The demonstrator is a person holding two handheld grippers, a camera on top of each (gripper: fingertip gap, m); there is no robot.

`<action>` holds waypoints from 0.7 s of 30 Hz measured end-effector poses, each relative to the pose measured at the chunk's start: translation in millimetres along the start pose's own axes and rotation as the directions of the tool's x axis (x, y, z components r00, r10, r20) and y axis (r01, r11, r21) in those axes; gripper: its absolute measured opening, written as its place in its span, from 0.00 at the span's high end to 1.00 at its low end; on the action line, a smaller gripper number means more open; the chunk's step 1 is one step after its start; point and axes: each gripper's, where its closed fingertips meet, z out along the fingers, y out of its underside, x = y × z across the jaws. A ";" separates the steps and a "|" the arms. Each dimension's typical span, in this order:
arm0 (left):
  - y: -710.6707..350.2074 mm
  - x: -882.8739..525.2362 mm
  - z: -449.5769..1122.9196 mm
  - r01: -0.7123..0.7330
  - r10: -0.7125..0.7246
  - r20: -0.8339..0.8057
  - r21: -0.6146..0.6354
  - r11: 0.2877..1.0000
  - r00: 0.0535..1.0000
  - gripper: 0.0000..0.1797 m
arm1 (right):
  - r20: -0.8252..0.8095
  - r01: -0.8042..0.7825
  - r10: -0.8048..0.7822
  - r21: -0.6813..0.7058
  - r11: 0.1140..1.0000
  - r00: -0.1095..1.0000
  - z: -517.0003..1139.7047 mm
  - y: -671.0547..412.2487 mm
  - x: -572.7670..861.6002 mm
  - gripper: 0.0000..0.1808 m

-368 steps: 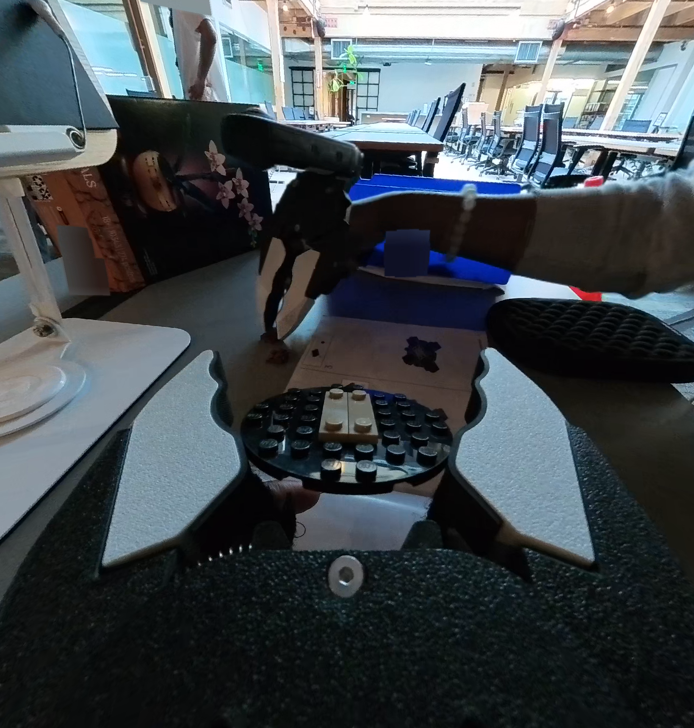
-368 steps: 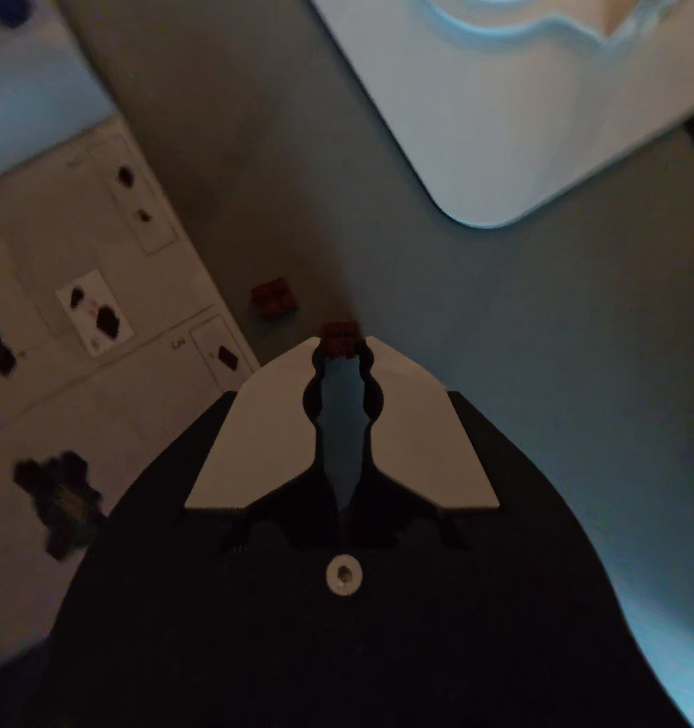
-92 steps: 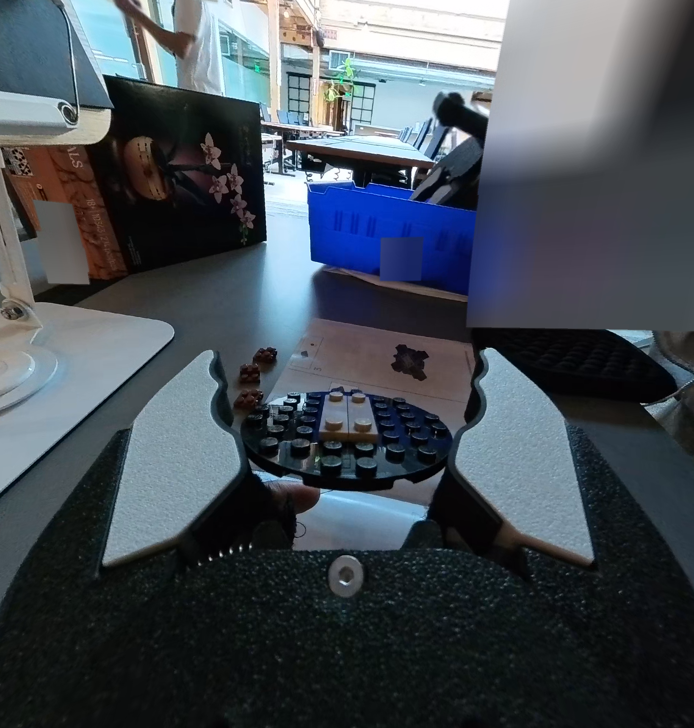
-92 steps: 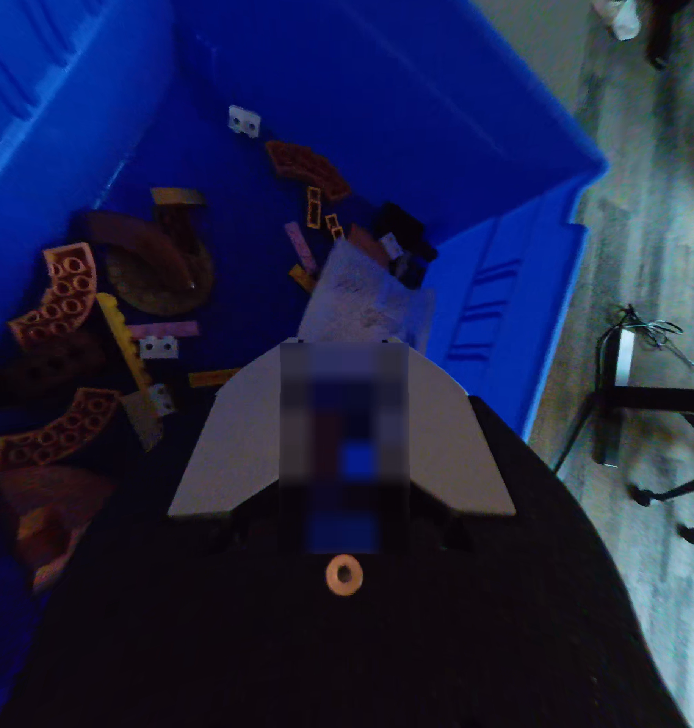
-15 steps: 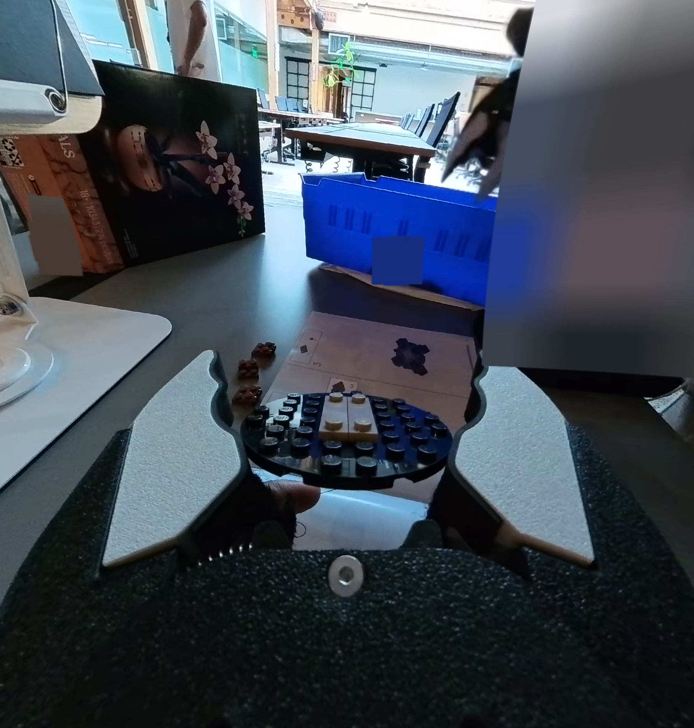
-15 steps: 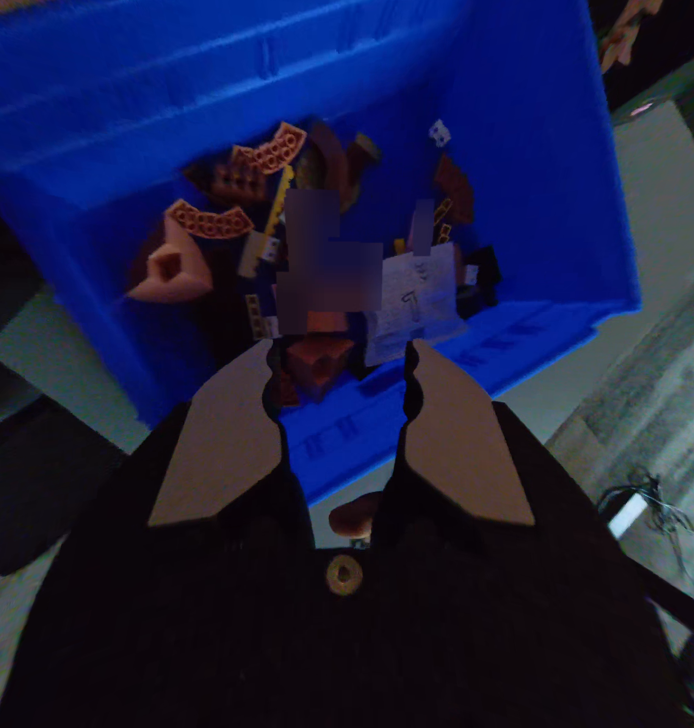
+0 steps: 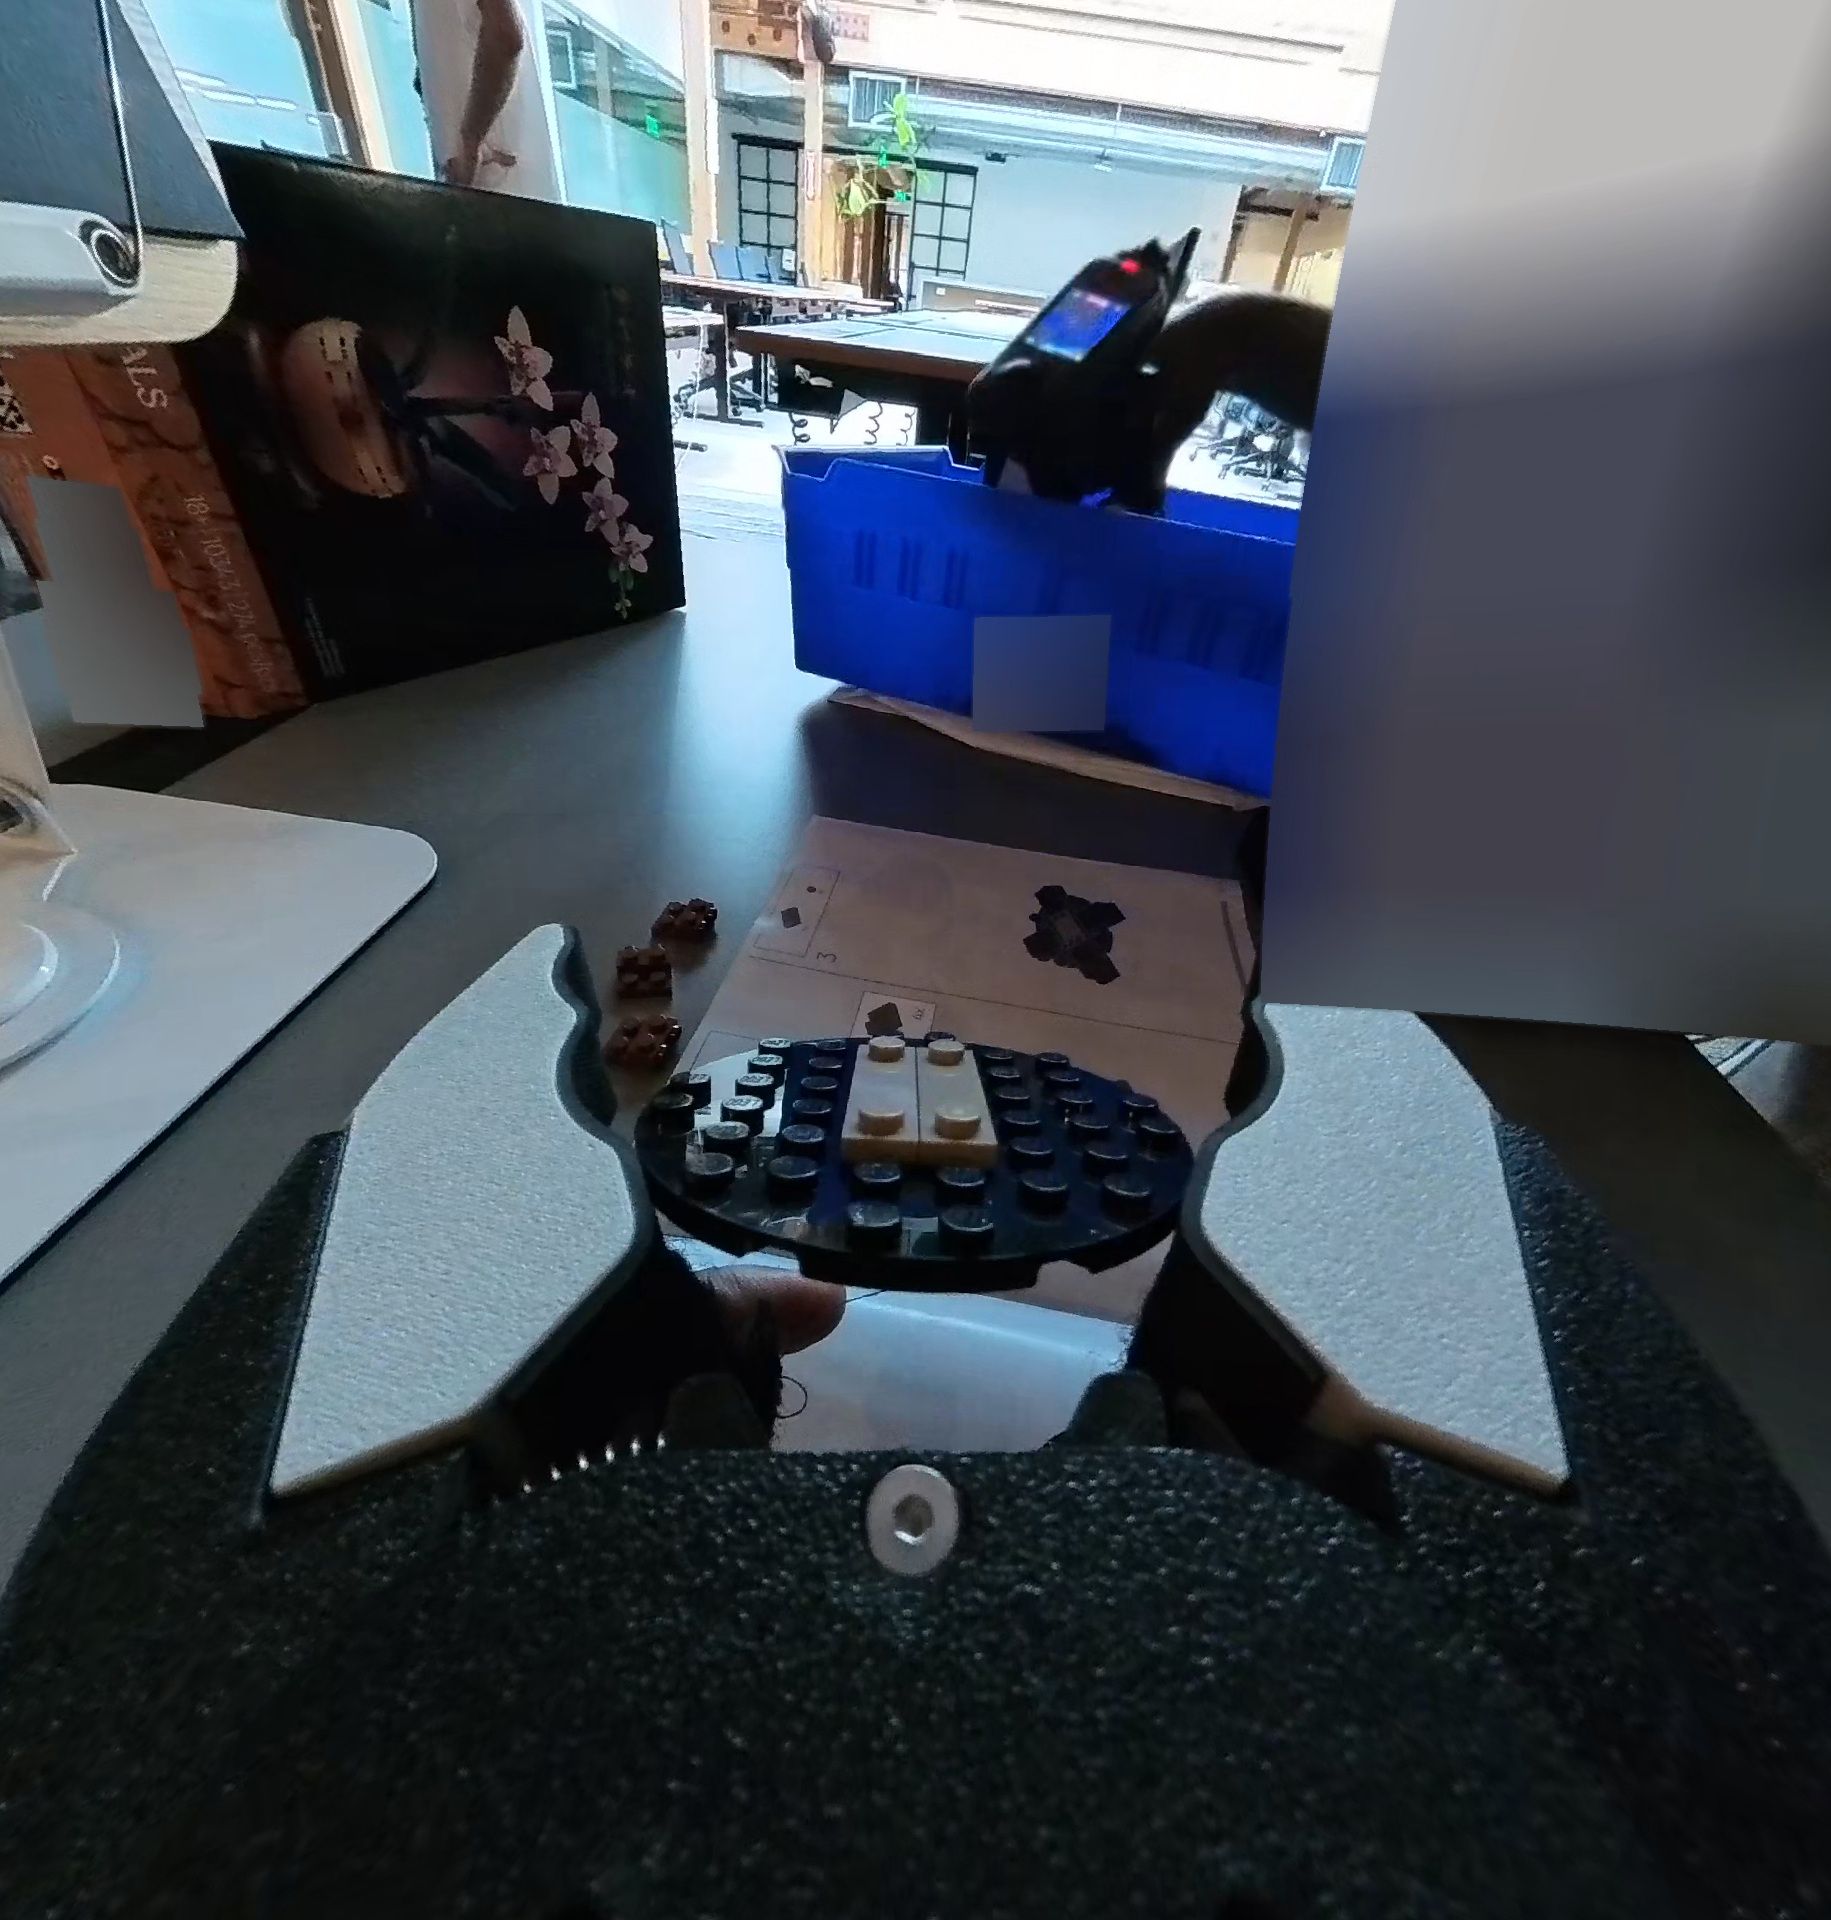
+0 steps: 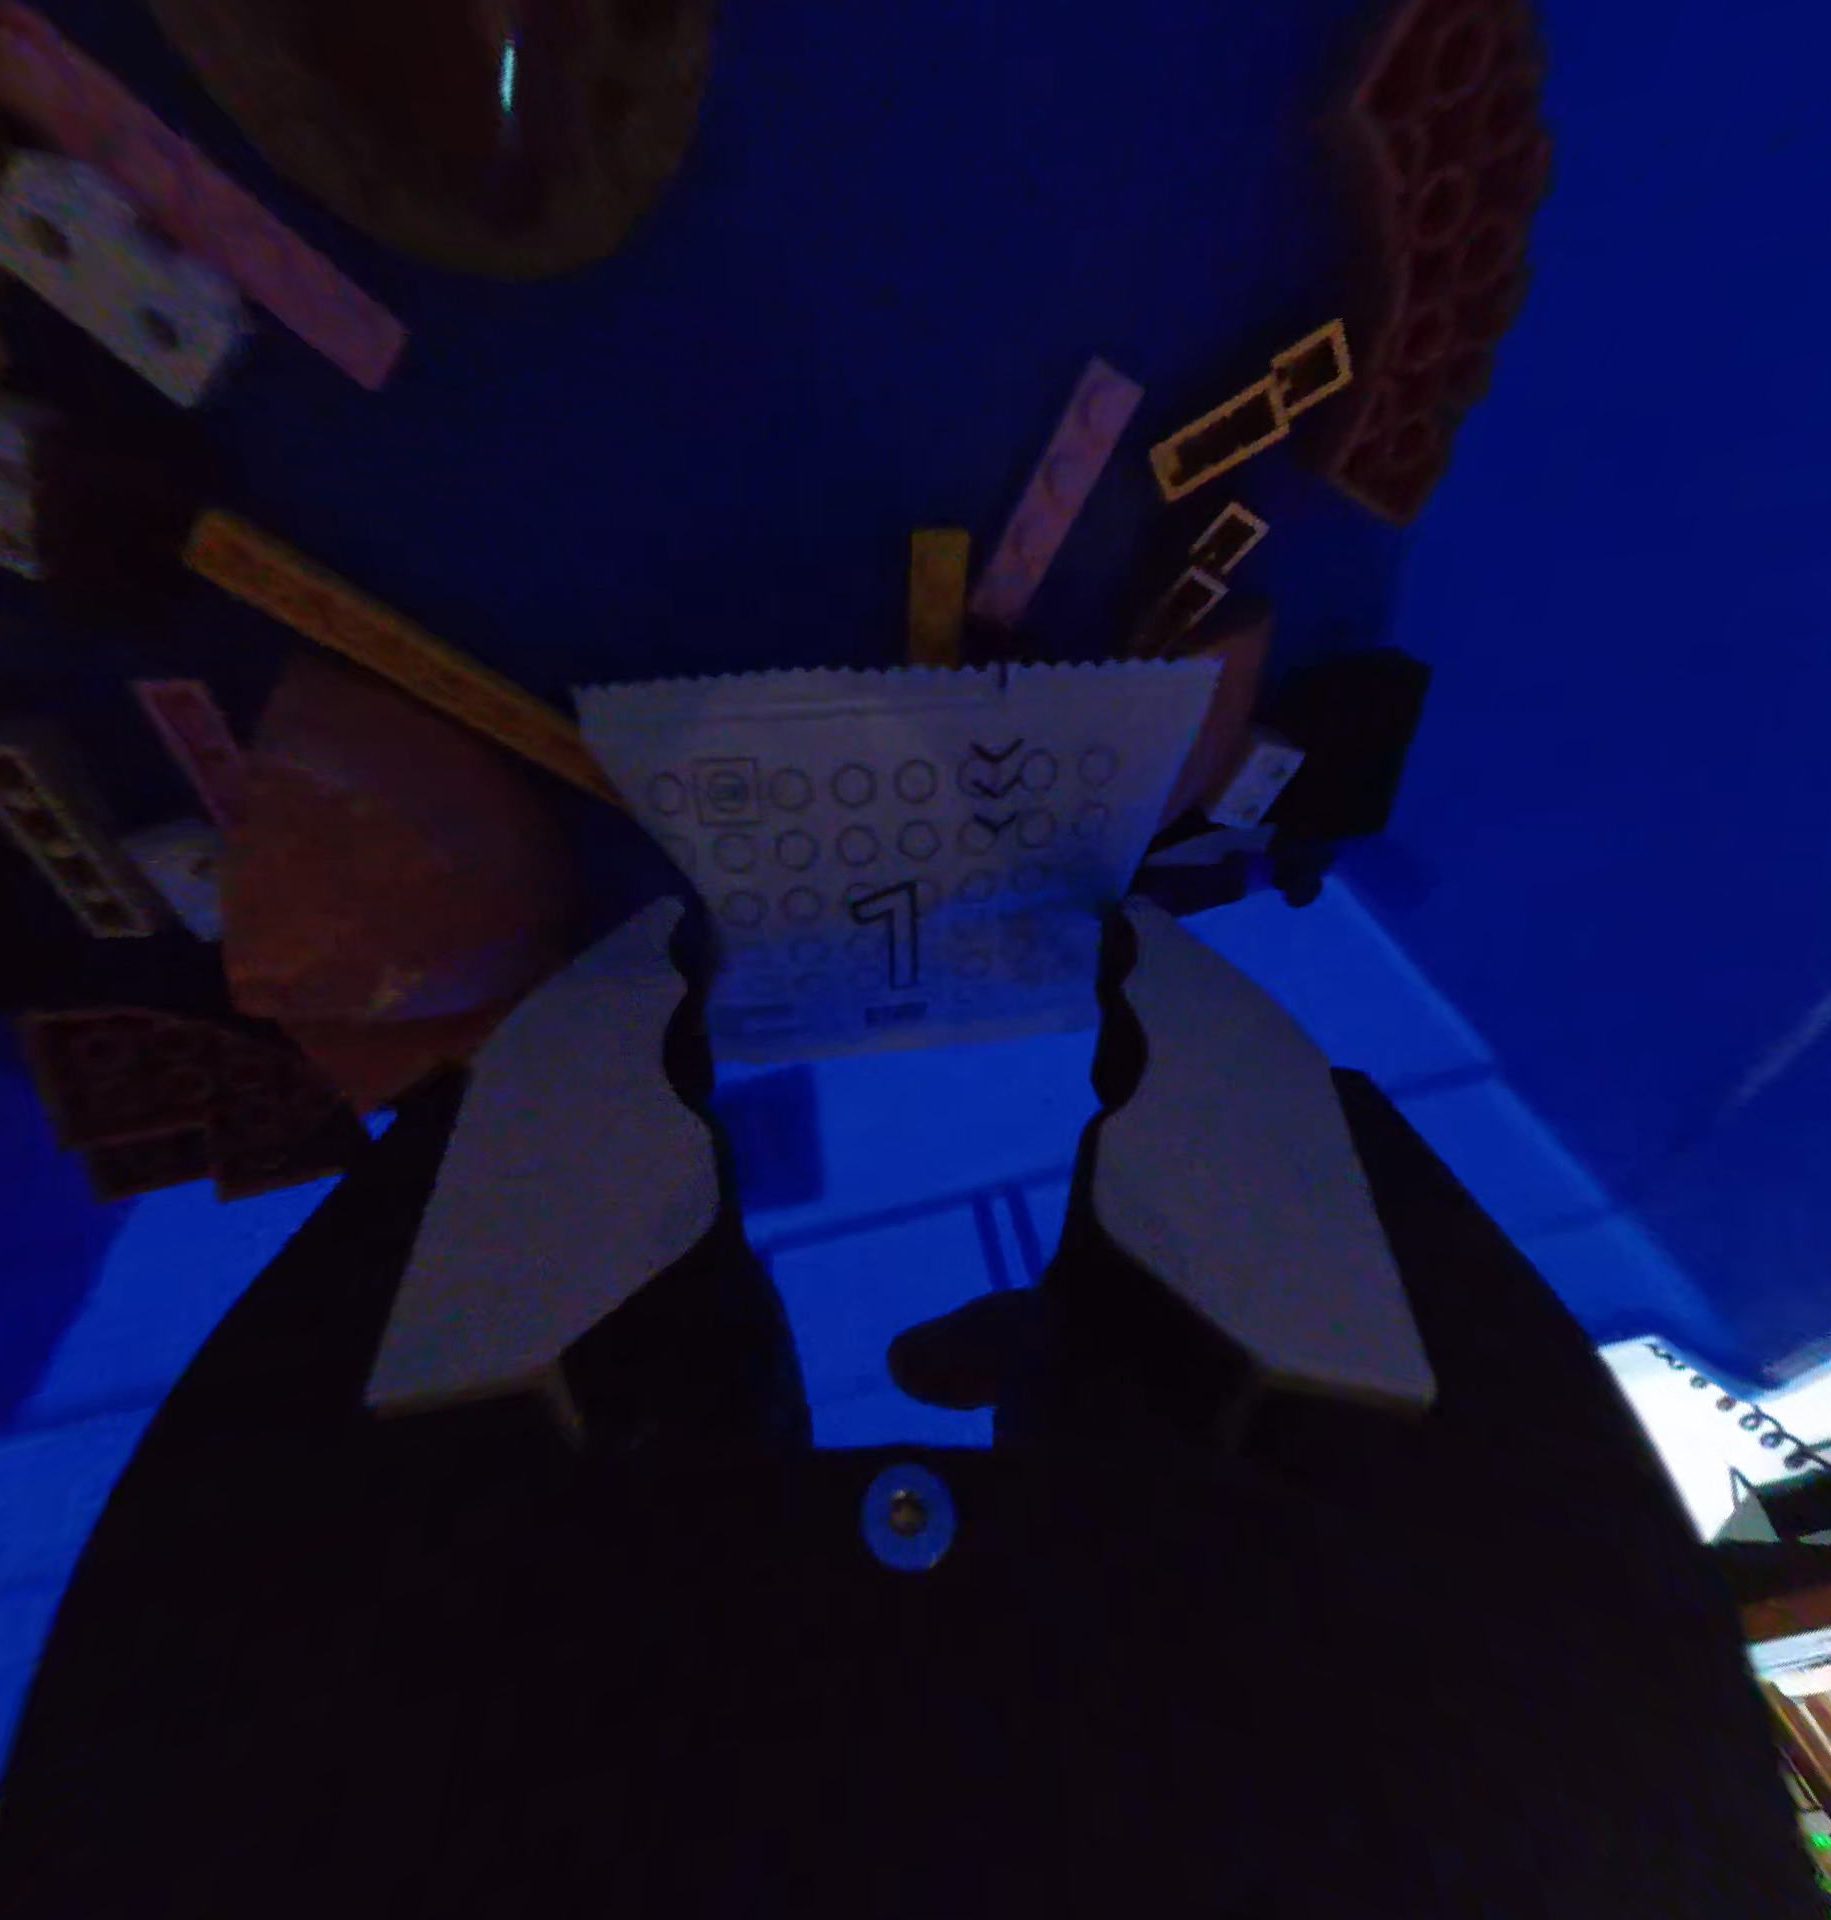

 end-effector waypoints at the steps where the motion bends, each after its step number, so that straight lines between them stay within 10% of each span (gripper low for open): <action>1: 0.0 0.0 -0.1 0.000 0.000 0.000 0.000 1.000 1.000 0.35 | -0.002 -0.001 0.001 0.000 1.000 1.000 -0.5 -1.1 0.3 0.63; 9: 0.1 -0.2 0.1 -0.003 0.003 0.004 -0.002 1.000 1.000 0.35 | -0.066 0.064 -0.055 0.133 0.989 0.996 -26.6 -13.9 12.0 0.80; 21: 0.8 0.3 1.7 -0.003 0.003 0.004 -0.005 1.000 1.000 0.35 | -0.070 0.162 -0.146 0.465 0.870 0.987 -60.0 -108.1 19.6 0.81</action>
